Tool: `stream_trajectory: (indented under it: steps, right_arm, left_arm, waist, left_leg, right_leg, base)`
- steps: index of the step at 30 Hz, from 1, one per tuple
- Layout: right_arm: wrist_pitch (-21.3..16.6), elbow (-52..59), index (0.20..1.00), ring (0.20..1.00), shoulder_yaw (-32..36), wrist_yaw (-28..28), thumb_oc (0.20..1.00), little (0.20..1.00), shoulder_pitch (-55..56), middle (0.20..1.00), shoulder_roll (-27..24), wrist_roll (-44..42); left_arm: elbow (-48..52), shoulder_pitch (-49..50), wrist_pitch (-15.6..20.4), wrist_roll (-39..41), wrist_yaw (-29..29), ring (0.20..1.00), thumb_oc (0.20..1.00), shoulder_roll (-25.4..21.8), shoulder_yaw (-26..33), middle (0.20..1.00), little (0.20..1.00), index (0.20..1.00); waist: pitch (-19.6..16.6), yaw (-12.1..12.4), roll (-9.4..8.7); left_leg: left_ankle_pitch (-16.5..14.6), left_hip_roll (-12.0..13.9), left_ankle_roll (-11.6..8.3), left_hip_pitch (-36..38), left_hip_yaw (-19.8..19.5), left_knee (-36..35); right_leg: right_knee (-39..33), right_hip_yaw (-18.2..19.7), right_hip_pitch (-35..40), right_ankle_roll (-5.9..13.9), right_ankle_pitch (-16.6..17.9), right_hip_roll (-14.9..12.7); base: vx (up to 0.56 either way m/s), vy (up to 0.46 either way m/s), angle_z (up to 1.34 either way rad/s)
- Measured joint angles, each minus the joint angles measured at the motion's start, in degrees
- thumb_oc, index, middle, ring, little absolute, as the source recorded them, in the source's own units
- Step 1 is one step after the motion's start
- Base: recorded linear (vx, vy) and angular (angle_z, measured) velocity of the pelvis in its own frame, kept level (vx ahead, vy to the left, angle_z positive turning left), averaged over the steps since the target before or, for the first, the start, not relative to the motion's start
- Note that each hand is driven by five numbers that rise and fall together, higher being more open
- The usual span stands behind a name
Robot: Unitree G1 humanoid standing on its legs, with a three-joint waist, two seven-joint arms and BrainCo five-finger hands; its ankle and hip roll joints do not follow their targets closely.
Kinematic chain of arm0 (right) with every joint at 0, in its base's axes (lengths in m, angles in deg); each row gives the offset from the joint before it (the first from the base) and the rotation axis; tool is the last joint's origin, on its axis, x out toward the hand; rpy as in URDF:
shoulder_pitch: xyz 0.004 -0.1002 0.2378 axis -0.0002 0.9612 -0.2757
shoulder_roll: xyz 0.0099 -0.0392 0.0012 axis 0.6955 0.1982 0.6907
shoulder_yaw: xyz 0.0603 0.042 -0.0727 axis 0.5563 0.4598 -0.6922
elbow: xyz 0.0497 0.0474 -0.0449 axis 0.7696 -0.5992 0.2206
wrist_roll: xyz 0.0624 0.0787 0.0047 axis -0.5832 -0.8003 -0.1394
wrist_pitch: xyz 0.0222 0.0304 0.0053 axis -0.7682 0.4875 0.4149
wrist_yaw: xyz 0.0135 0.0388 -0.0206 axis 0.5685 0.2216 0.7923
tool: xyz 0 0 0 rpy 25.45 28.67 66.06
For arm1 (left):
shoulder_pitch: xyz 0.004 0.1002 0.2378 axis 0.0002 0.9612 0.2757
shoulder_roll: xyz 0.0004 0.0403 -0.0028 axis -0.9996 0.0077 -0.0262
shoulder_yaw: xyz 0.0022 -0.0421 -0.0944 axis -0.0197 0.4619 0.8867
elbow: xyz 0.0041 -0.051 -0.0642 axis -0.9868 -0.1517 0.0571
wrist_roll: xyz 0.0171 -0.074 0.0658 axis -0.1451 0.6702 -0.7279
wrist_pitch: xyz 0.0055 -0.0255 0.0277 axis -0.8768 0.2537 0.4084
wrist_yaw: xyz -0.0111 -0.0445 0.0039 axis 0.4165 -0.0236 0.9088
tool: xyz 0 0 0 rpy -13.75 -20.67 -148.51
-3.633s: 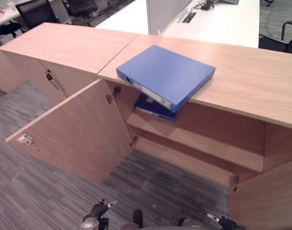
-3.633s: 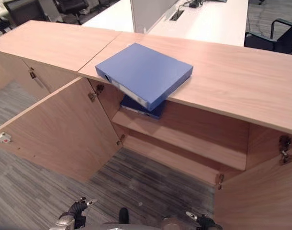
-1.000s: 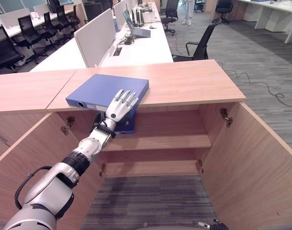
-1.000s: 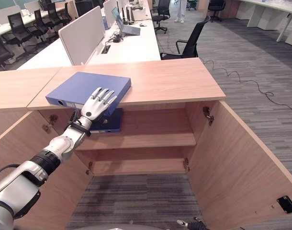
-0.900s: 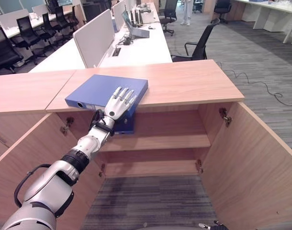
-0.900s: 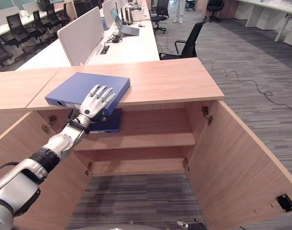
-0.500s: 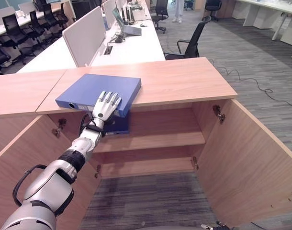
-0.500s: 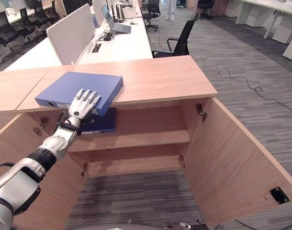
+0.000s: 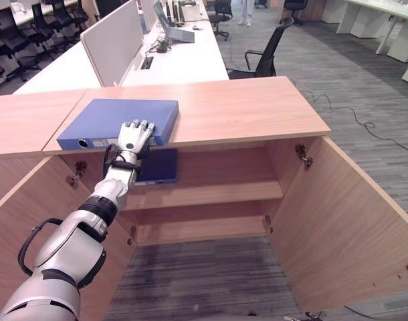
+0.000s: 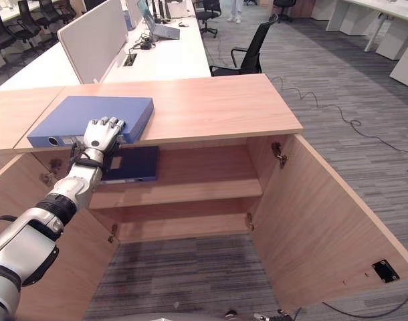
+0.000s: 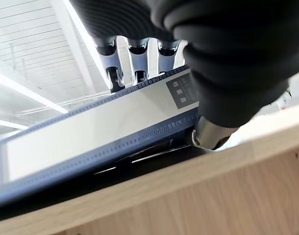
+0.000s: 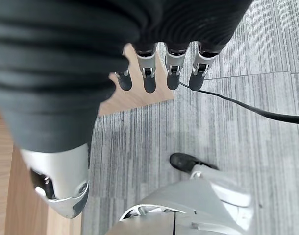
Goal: Put the empty folder in the office cabinet
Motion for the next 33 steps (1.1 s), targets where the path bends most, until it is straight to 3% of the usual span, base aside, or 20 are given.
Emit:
stream_trajectory:
  steps: [1,2,3,5,6,7,9,11,12,15,18,21,24,33]
  right_arm:
    - [-0.01,0.11,1.0,1.0,0.0,0.0,1.0,1.0,-0.06,1.0,0.09,-0.01]
    - [0.38,4.41,1.0,1.0,0.04,-0.02,1.0,1.0,0.21,1.0,1.0,-0.54]
    - [0.44,4.99,1.0,1.0,0.02,0.14,1.0,1.0,-0.24,1.0,1.82,-0.71]
    - [1.32,19.44,1.0,1.0,-0.37,1.97,1.0,1.0,1.47,1.0,2.44,-4.79]
    - [0.37,22.42,1.0,1.0,-0.37,2.95,1.0,1.0,2.01,1.0,2.43,-5.66]
    - [1.37,30.76,1.0,1.0,-0.32,4.28,1.0,1.0,2.56,1.0,1.5,-7.49]
    - [0.59,39.67,1.0,1.0,-0.36,6.72,1.0,1.0,1.72,1.0,0.48,-9.3]
    - [0.09,45.78,1.0,1.0,-0.11,8.45,1.0,1.0,-0.84,1.0,-0.27,-10.84]
    - [-0.06,59.08,1.0,1.0,1.83,8.91,1.0,1.0,4.29,1.0,-3.15,-12.11]
    - [0.21,62.7,1.0,1.0,4.82,8.61,1.0,1.0,10.0,1.0,-4.58,-13.51]
    - [-0.72,62.9,1.0,1.0,8.75,7.71,1.0,1.0,9.41,1.0,-4.61,-15.74]
    - [-1.01,63.99,1.0,1.0,12.65,7.23,1.0,1.0,9.72,1.0,-4.21,-17.76]
    - [-1.36,64.99,1.0,1.0,16.68,6.84,1.0,1.0,10.03,1.0,-4.31,-17.94]
    - [-1.09,62.51,1.0,1.0,17.77,5.81,1.0,1.0,11.19,1.0,-4.26,-15.62]
  left_arm:
    - [4.42,1.57,0.24,1.5,0.03,0.2,0.2,0.01,2.23,0.2,0.2,0.2]
    - [26.89,12.31,1.23,4.53,-0.71,0.2,0.2,-0.22,11.7,0.2,0.2,0.2]
    - [33.66,15.78,2.81,4.9,-1.42,0.2,0.2,0.02,13.53,0.2,0.2,0.2]
    - [63.75,34.73,7.84,13.2,-7.66,0.2,0.2,3.17,25.57,0.2,0.2,0.2]
    - [69.54,37.91,11.21,15.68,-8.77,0.2,0.2,4.65,26.86,0.2,0.2,0.2]
    - [74.19,42.43,16.85,29.81,-14.13,0.2,0.2,7.05,27.06,0.2,0.2,0.2]
    - [76.11,48.51,20.93,52.29,-22.92,0.2,0.2,8.44,26.19,0.2,0.2,0.2]
    - [69.55,50.97,18.22,70.74,-32.15,0.2,0.2,5.12,21.41,0.2,0.2,0.2]
    - [69.67,62.12,15.5,80.93,-36.94,0.2,0.2,2.82,19.81,0.2,0.2,0.2]
    - [69.4,67.89,12.41,87.91,-38.37,0.2,0.2,1.81,21.73,0.2,0.2,0.2]
    - [66.85,67.34,12.14,89.63,-38.18,0.2,0.2,3.01,25.08,0.2,0.2,0.2]
    - [63.06,67.1,12.0,89.15,-37.35,0.2,0.2,8.02,28.75,0.2,0.2,0.2]
    - [60.71,67.39,11.45,85.39,-36.01,0.2,0.2,9.07,31.44,0.2,0.2,0.2]
    - [58.39,68.11,11.08,78.6,-35.6,0.2,0.2,11.31,33.15,0.2,0.2,0.2]
  waist:
    - [0.1,0.25,-0.03]
    - [1.67,1.09,-0.11]
    - [1.77,1.97,-0.1]
    - [2.97,1.95,-0.22]
    - [3.48,2.3,-0.25]
    - [3.59,4.45,-0.01]
    - [3.19,6.78,0.32]
    - [2.77,7.33,0.62]
    - [2.85,5.34,0.54]
    - [3.01,5.52,0.08]
    - [2.93,5.89,0.53]
    - [2.71,5.83,0.79]
    - [2.52,5.8,0.83]
    - [2.5,5.8,0.27]
  left_leg:
    - [0.0,-0.01,0.0,0.02,-0.06,0.0]
    - [-0.05,0.0,-0.06,0.67,-0.46,-0.01]
    - [-0.06,0.03,-0.08,0.73,-0.8,-0.02]
    - [-0.16,-0.2,-0.18,0.82,-1.14,-0.07]
    - [-0.14,-0.37,-0.19,0.95,-1.78,-0.04]
    - [-0.15,-0.64,-0.16,1.08,-2.26,-0.03]
    - [-0.63,-0.88,0.2,2.04,-2.63,-0.04]
    - [-1.7,-1.26,-0.09,1.79,-3.29,-0.57]
    - [-1.26,-1.98,0.35,0.9,-2.91,-0.38]
    - [-1.05,-2.17,0.52,1.09,-3.23,-0.02]
    - [-1.05,-2.07,0.52,1.07,-3.64,-0.02]
    - [-1.05,-2.1,0.52,0.99,-3.92,-0.04]
    - [-1.02,-2.08,0.53,0.49,-4.15,-0.03]
    - [-1.01,-2.09,0.53,0.49,-4.15,-0.01]
  right_leg:
    - [-0.02,-0.04,0.08,0.0,0.0,-0.01]
    - [-0.12,-0.43,1.04,-0.27,0.17,0.07]
    - [-0.18,-0.91,1.33,-0.28,0.18,0.06]
    - [0.01,-1.67,1.86,-0.18,0.1,-0.2]
    - [0.02,-2.23,2.3,-0.28,0.02,-0.27]
    - [0.02,-2.74,2.56,-0.05,-0.16,-0.42]
    - [-0.11,-2.87,3.43,0.66,-0.76,-0.86]
    - [0.04,-2.8,3.38,0.98,-1.18,-1.28]
    - [-0.29,-2.58,2.62,1.36,-0.77,-1.98]
    - [-0.01,-2.85,2.98,1.03,-0.47,-2.07]
    - [-0.01,-3.19,3.19,1.07,-0.54,-1.98]
    - [-0.27,-3.42,3.18,1.35,-0.76,-2.01]
    - [-0.26,-3.55,2.79,1.3,-0.86,-1.98]
    - [0.0,-3.65,2.83,1.04,-0.67,-1.95]
  base:
    - [0.02,-0.007,0.08]
    - [-0.03,0.002,0.13]
    - [-0.03,0.007,0.16]
    - [-0.02,0.018,0.16]
    - [0.01,0.018,0.32]
    - [0.01,0.005,0.32]
    - [0.07,0.002,0.15]
    - [0.04,0.001,0.06]
    - [0.02,0.005,-0.04]
    - [0.01,-0.001,0.02]
    - [0.0,-0.017,0.06]
    - [0.0,-0.008,0.03]
    - [0.0,-0.003,0.01]
    - [0.0,0.0,0.0]
